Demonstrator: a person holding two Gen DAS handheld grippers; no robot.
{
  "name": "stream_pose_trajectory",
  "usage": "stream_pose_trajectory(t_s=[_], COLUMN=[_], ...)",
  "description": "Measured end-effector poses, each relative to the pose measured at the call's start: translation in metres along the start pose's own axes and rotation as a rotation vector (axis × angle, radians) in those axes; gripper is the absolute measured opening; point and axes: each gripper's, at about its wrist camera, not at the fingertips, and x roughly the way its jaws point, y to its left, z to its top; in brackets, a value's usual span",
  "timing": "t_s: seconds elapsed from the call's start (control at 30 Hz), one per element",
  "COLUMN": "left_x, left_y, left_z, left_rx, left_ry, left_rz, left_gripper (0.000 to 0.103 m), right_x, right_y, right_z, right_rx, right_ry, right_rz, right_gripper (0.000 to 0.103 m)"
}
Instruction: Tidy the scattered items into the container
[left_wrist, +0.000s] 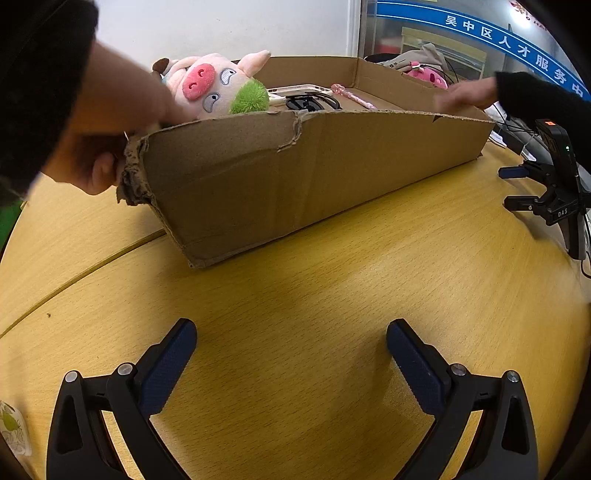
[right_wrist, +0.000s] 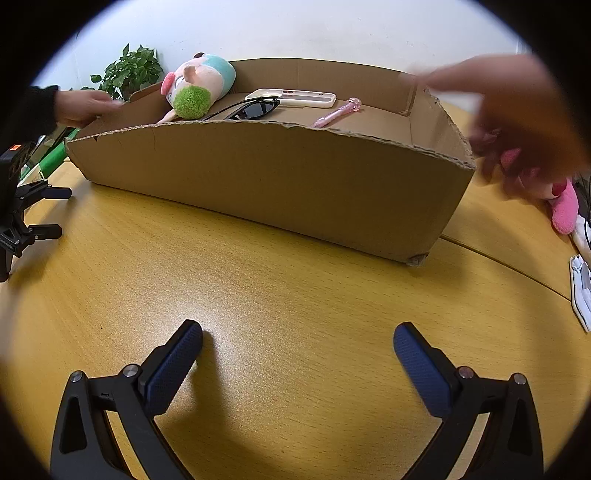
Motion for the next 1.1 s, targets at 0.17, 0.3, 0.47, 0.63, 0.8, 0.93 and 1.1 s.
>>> stream_pose_trajectory(t_s=[0.17,0.3,0.47,0.63,0.8,0.93,1.1], left_x=[-0.0043,-0.0042,-0.0043,-0.0045,-0.0041,-0.0043,-0.0039], left_y=[0.0003,0.0,-0.0005,-0.0008,-0.0009,-0.0011,-0.0012], left_z=[-0.0022,-0.0018,-0.0017,-0.0016,-0.0012,-0.0011,-0.0007], left_rx=[-0.001,0.001,0.013,0.014,0.015,0.015,0.016], left_ry=[0.001,0.001,0.001,0.001,0.001,0.002,0.002], left_rz=[-0.002,-0.003,-0.011,-0.01,-0.01,-0.01,-0.009], left_gripper=[0.103,0.103,0.103,0.103,0.103,0.103,0.103], right_x=[-0.0001,-0.0012,-0.0014,-0.0016,-0.0015,-0.0015,-0.0018], right_y=[0.0002,0.001,0.0009,0.001,0.0011,0.0012,0.0011], right_z=[-0.0004,-0.0019,-0.002,-0.002,-0.0019,-0.0019,-0.0021], right_rx=[0.0,0.001,0.0,0.0,0.0,0.0,0.0], right_ry=[-0.001,-0.002,-0.002,-0.002,-0.002,-0.002,-0.002], right_rz=[0.0,-0.001,-0.001,-0.001,-0.001,-0.001,-0.001], right_gripper=[0.103,0.103,0.103,0.103,0.103,0.103,0.103])
